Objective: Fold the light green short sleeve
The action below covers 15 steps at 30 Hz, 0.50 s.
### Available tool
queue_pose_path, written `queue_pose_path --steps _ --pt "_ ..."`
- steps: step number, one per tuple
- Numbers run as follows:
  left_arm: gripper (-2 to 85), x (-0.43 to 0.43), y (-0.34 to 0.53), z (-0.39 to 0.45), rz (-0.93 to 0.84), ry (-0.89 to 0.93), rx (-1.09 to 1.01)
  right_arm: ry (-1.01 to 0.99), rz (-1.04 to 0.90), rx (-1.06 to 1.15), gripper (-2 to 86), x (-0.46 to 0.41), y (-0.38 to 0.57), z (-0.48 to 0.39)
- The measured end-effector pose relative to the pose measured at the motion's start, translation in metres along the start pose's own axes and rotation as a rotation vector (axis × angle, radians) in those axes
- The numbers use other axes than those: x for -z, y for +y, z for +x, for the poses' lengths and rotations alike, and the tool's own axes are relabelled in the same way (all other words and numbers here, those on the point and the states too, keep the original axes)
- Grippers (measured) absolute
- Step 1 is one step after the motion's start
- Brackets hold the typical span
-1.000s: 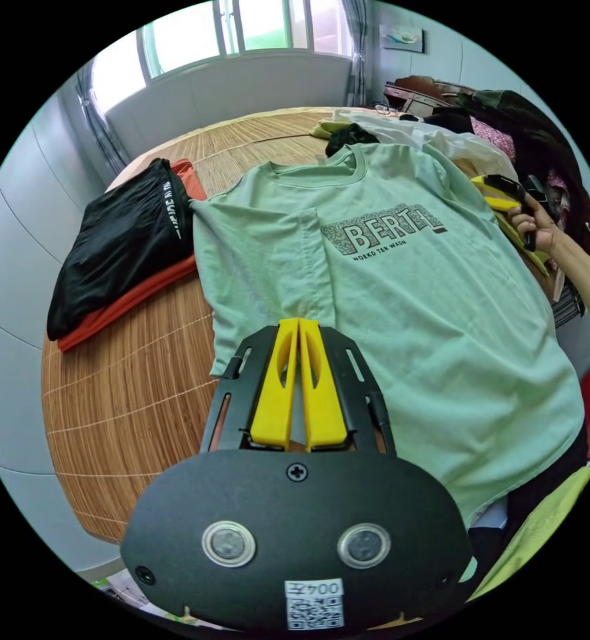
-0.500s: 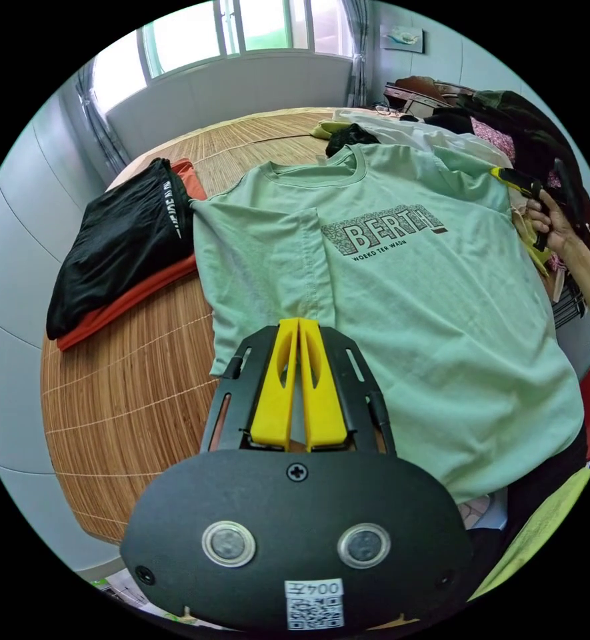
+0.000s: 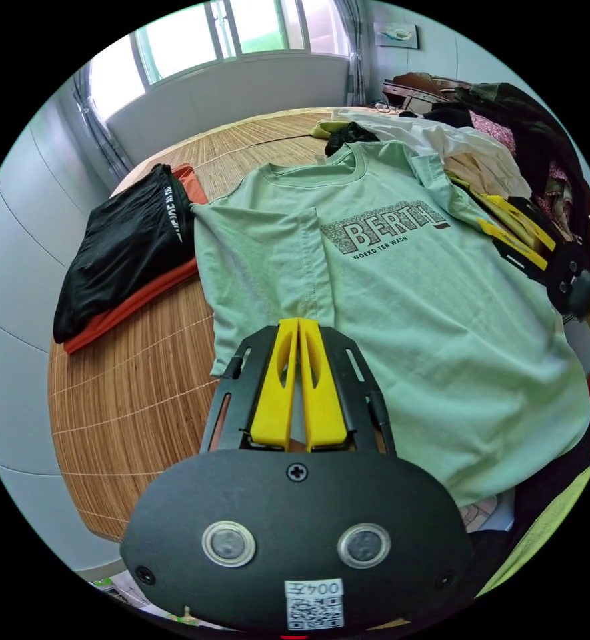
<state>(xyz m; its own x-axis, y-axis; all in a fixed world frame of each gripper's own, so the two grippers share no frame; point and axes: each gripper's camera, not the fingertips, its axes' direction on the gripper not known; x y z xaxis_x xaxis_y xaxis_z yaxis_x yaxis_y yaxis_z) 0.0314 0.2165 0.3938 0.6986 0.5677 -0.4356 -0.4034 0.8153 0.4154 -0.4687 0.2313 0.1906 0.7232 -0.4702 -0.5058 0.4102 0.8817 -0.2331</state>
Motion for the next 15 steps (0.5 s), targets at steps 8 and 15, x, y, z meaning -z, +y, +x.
queue_pose_path --steps 8,15 --pt "0.2 0.003 -0.004 0.004 -0.001 0.0 0.0 -0.778 -0.102 -0.665 11.4 -0.073 0.068 0.129" --pt "0.3 0.002 -0.008 0.0 -0.002 0.019 0.009 -1.033 -0.218 -0.9 8.0 -0.172 0.067 0.17"
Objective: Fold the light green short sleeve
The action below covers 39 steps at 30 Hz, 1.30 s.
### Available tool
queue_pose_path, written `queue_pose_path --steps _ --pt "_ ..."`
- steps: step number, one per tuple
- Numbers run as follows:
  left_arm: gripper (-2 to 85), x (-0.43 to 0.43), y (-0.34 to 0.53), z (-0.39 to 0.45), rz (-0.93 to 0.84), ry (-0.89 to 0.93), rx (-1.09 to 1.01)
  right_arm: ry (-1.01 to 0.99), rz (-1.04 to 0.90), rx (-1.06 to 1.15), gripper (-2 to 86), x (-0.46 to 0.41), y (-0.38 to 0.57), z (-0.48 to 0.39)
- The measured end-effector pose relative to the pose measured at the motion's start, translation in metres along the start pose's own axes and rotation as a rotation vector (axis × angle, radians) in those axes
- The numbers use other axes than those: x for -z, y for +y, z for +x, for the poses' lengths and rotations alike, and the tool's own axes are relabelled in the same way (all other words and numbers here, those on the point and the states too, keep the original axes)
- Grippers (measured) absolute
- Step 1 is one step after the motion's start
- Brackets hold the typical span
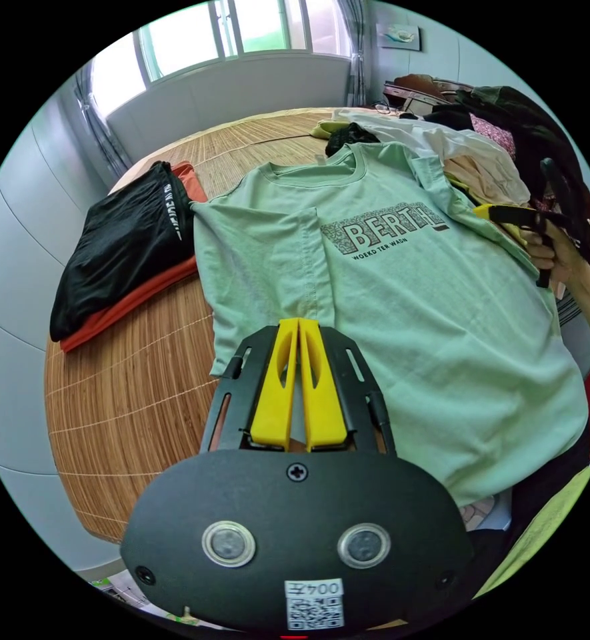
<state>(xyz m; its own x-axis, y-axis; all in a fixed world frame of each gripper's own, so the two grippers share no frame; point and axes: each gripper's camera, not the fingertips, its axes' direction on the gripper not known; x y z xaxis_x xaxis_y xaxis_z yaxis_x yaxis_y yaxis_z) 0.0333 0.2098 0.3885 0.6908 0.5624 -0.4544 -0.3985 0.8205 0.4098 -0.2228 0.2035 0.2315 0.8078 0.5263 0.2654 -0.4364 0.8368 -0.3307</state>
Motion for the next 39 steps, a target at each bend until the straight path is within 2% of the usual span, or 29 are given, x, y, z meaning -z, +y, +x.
queue_pose_path --steps 1,3,5,7,8,9,12,14,17,22,25,28,31,35,39 --pt "0.3 0.0 -0.001 -0.001 0.0 0.001 0.0 0.006 0.007 0.035 2.3 0.0 -0.003 -0.005" --pt "0.3 -0.001 -0.002 -0.002 0.0 0.002 0.001 0.064 0.078 0.204 1.3 0.013 0.005 -0.033" --pt "0.4 -0.001 -0.004 -0.004 0.001 0.003 0.002 0.386 0.091 0.566 3.1 0.009 0.041 -0.092" --pt "0.5 -0.001 -0.006 -0.007 0.005 0.007 0.003 0.66 0.078 0.805 6.0 -0.009 0.08 -0.122" --pt "0.5 -0.001 -0.007 -0.009 0.007 0.011 0.004 0.74 0.136 0.873 6.4 -0.009 0.103 -0.13" --pt "0.6 0.0 -0.009 -0.013 0.007 0.026 0.01 0.747 0.165 0.865 6.4 -0.005 0.11 -0.13" --pt "1.2 0.012 -0.024 -0.024 0.017 0.088 0.029 0.562 0.185 0.585 6.4 0.031 0.114 -0.092" --pt "1.8 0.026 -0.043 -0.024 0.094 0.175 0.016 0.381 0.208 0.304 8.1 0.057 0.111 -0.035" --pt "3.1 0.03 -0.1 -0.021 0.144 0.358 0.034 0.243 0.156 0.115 12.8 0.058 0.106 0.023" --pt "7.3 -0.012 -0.233 0.011 0.053 0.511 0.029 0.31 0.167 0.102 10.6 0.047 0.101 0.041" --pt "11.5 -0.052 -0.3 0.041 -0.079 0.482 -0.025 0.368 0.124 0.161 10.4 0.032 0.093 0.04" --pt "15.1 -0.091 -0.344 0.053 -0.199 0.526 -0.011 0.395 0.067 0.214 11.3 0.019 0.089 0.043" --pt "15.8 -0.115 -0.371 0.049 -0.237 0.572 0.053 0.363 0.037 0.217 12.0 0.014 0.086 0.053" --pt "13.7 -0.14 -0.392 0.04 -0.278 0.632 0.115 0.317 0.004 0.206 9.5 0.011 0.082 0.067" --pt "4.0 -0.153 -0.416 0.034 -0.286 0.719 0.135 0.365 0.006 0.081 2.0 0.018 0.082 0.092"
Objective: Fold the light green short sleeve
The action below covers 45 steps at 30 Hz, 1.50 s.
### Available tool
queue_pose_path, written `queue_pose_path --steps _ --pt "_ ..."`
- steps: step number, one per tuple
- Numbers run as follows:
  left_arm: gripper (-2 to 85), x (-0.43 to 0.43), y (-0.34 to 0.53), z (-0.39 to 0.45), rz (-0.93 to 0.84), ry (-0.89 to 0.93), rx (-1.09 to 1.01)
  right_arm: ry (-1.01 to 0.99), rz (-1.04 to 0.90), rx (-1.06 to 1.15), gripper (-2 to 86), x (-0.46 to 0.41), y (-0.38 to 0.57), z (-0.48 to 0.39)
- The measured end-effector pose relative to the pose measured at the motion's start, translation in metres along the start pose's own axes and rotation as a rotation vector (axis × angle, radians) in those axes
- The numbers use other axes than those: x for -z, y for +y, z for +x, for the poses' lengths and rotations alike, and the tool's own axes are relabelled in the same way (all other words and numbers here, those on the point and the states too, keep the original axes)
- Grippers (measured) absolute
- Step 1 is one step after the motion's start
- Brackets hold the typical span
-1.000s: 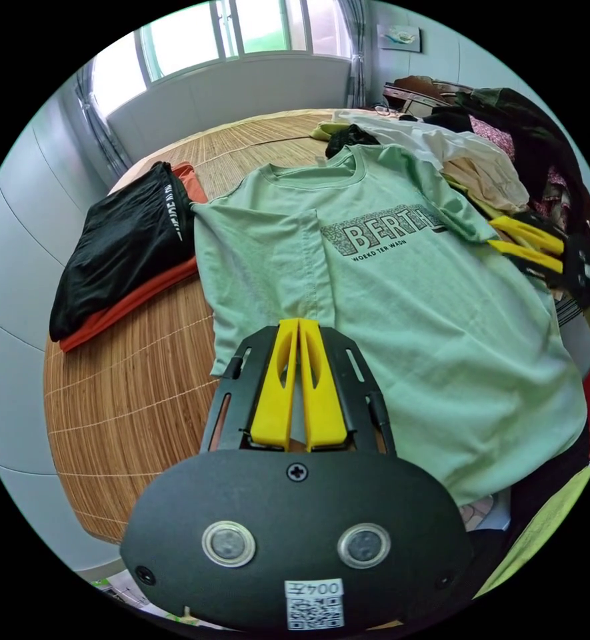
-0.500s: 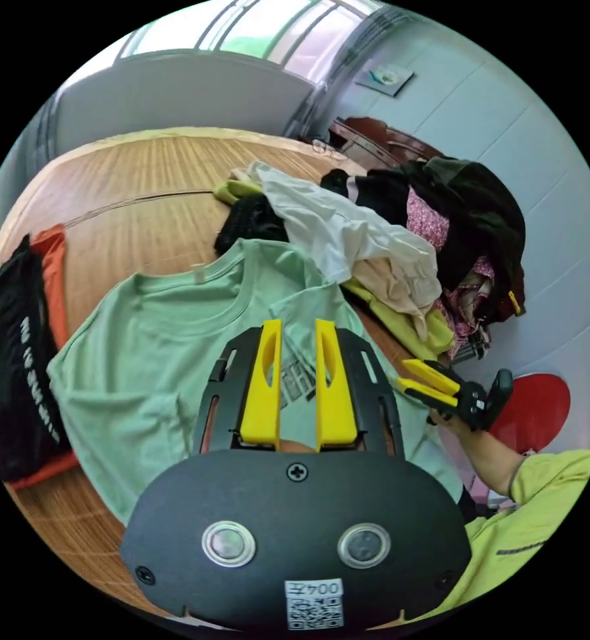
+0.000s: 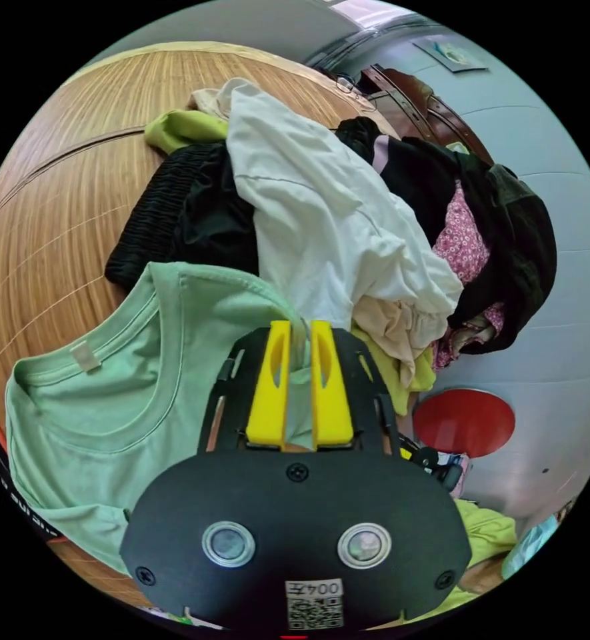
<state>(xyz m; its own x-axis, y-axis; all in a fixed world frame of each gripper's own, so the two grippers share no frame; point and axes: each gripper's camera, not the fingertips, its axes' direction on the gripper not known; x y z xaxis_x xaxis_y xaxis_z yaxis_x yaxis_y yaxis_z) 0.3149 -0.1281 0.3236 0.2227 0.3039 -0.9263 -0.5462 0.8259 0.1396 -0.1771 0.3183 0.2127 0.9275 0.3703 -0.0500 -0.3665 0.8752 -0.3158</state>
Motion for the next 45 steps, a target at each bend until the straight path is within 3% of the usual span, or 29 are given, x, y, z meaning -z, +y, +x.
queue_pose_path --steps 5,10,15,18,21,23,26,31,34,37,41,45 --pt "3.2 -0.015 -0.016 -0.048 0.095 0.23 0.213 -0.178 -0.005 -0.305 3.3 -0.01 0.016 0.064" --pt "7.2 -0.048 0.005 -0.099 0.18 0.479 0.385 -0.31 0.016 -0.37 6.4 -0.009 0.027 0.082" --pt "10.0 -0.019 0.024 -0.101 0.354 0.611 0.35 -0.31 0.117 -0.413 10.1 0.028 0.051 0.08" --pt "10.0 -0.001 0.037 -0.096 0.328 0.498 0.302 -0.234 0.211 -0.284 10.3 0.06 0.05 0.034" --pt "9.6 0.011 0.058 -0.094 0.348 0.392 0.254 -0.101 0.214 0.004 11.7 0.067 0.03 -0.04" --pt "9.0 0.007 0.064 -0.093 0.323 0.384 0.204 0.07 0.171 0.264 13.1 0.059 0.013 -0.098" --pt "8.5 -0.013 0.064 -0.096 0.244 0.402 0.193 0.247 0.164 0.479 13.0 0.049 -0.004 -0.142" --pt "7.6 -0.044 0.057 -0.093 0.192 0.395 0.182 0.269 0.201 0.601 2.3 0.047 -0.017 -0.151" --pt "7.1 -0.056 0.056 -0.092 0.192 0.397 0.175 0.342 0.274 0.649 0.8 0.065 -0.001 -0.142" --pt "6.8 -0.069 0.055 -0.097 0.205 0.393 0.193 0.328 0.288 0.706 1.7 0.067 0.017 -0.139" --pt "6.8 -0.086 0.069 -0.112 0.235 0.472 0.275 0.342 0.141 0.807 6.6 0.032 0.038 -0.163" --pt "7.6 -0.057 0.116 -0.107 0.305 0.578 0.22 0.296 0.186 0.588 8.3 0.061 0.045 -0.132"
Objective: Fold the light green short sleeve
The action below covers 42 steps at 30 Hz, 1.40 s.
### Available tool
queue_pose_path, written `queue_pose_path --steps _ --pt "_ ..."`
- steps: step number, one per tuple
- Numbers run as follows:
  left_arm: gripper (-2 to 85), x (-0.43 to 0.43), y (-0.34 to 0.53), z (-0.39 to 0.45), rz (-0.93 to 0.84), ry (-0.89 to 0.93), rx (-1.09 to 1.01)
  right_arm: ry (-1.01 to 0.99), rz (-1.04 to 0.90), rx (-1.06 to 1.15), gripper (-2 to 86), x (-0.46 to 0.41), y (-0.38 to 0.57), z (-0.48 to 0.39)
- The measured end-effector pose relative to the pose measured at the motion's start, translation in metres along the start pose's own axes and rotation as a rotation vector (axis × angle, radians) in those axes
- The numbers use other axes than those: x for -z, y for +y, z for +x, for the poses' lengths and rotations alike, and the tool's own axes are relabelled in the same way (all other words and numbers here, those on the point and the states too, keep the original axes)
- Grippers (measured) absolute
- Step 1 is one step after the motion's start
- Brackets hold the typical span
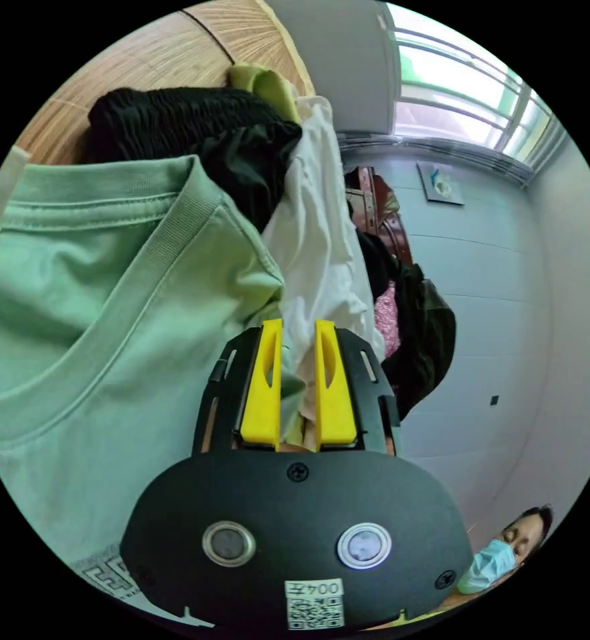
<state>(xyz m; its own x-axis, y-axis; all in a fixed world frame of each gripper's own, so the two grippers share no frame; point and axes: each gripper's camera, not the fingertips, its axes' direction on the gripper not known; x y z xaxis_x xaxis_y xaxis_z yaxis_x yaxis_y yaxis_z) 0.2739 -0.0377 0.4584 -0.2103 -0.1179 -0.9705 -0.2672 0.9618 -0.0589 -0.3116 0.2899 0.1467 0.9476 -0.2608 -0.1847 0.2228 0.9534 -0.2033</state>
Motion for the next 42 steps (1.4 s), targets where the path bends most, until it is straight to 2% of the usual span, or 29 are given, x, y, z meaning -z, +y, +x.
queue_pose_path --steps 3,5,7,8,9,10,13,16,21,25,30,42 --pt "7.6 0.053 0.052 0.031 -0.007 -0.025 -0.153 -0.131 0.047 -0.294 8.0 0.025 0.036 0.033" --pt "7.3 0.097 0.093 0.044 0.02 -0.134 -0.25 -0.341 0.103 -0.52 6.9 0.04 0.072 0.05" --pt "6.4 0.17 0.154 0.049 0.121 -0.389 -0.357 -0.515 0.133 -0.645 6.5 0.042 0.098 0.053" --pt "6.2 0.19 0.168 0.046 0.158 -0.439 -0.358 -0.607 0.138 -0.708 6.4 0.039 0.114 0.052" --pt "5.9 0.233 0.193 0.031 0.235 -0.483 -0.316 -0.643 0.139 -0.732 6.3 0.037 0.122 0.05" --pt "5.7 0.279 0.214 0.006 0.312 -0.449 -0.222 -0.695 0.141 -0.778 5.9 0.032 0.136 0.047" --pt "7.0 0.373 0.26 -0.067 0.501 -0.258 0.025 -0.771 0.121 -0.872 5.6 0.016 0.16 0.044" --pt "8.4 0.423 0.289 -0.105 0.648 -0.251 0.138 -0.832 0.141 -0.893 5.7 0.005 0.161 0.045" --pt "11.5 0.44 0.281 -0.162 0.698 -0.053 0.305 -0.844 0.117 -0.828 5.4 -0.01 0.141 0.041" --pt "11.6 0.441 0.285 -0.185 0.76 -0.037 0.377 -0.826 0.095 -0.771 5.0 -0.016 0.128 0.037" --pt "10.4 0.441 0.273 -0.196 0.809 -0.006 0.358 -0.825 0.082 -0.75 4.4 -0.025 0.123 0.039" --pt "8.7 0.44 0.193 -0.189 0.817 -0.213 0.367 -0.847 0.098 -0.766 3.7 -0.04 0.106 0.066"
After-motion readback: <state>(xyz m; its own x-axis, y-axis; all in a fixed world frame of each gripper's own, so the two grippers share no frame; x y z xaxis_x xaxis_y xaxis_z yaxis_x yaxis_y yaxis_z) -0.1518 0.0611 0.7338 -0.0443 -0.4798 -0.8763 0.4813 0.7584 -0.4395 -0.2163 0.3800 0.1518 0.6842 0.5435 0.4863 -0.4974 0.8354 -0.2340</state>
